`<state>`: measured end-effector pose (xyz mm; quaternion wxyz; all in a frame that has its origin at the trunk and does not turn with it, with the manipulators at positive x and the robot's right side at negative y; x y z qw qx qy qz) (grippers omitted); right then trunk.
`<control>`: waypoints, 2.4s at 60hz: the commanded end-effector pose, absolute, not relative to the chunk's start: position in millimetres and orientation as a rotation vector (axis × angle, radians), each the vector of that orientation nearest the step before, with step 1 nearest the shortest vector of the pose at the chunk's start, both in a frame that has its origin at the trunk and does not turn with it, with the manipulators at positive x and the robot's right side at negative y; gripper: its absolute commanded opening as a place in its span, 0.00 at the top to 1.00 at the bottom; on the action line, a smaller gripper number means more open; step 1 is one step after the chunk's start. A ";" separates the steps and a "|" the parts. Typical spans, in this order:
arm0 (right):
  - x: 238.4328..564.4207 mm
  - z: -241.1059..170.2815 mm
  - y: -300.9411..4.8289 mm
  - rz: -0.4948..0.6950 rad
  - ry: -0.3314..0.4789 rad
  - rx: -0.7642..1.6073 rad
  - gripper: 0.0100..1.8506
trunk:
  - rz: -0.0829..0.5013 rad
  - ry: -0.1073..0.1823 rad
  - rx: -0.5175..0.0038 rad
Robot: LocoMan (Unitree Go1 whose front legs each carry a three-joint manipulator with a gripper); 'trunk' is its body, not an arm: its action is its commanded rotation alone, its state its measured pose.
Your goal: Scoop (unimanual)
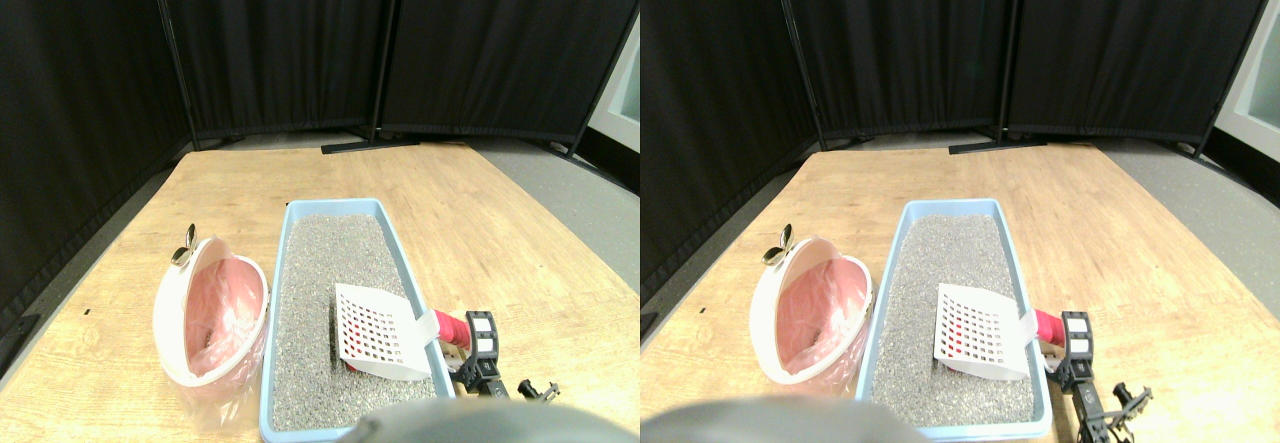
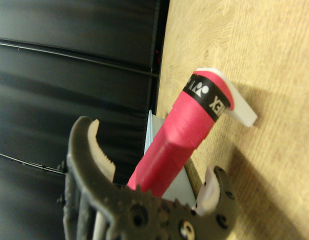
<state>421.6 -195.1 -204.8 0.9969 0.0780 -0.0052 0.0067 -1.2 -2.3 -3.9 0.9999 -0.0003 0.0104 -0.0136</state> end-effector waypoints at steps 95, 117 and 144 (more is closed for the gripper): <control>449.4 -187.4 -199.2 0.016 -0.010 0.073 0.97 | -0.038 0.026 -0.008; 452.0 -134.2 -193.2 0.146 -0.127 -0.072 0.97 | -0.029 0.020 -0.042; 465.1 -97.8 -186.6 0.231 -0.110 -0.232 0.97 | 0.007 0.020 -0.093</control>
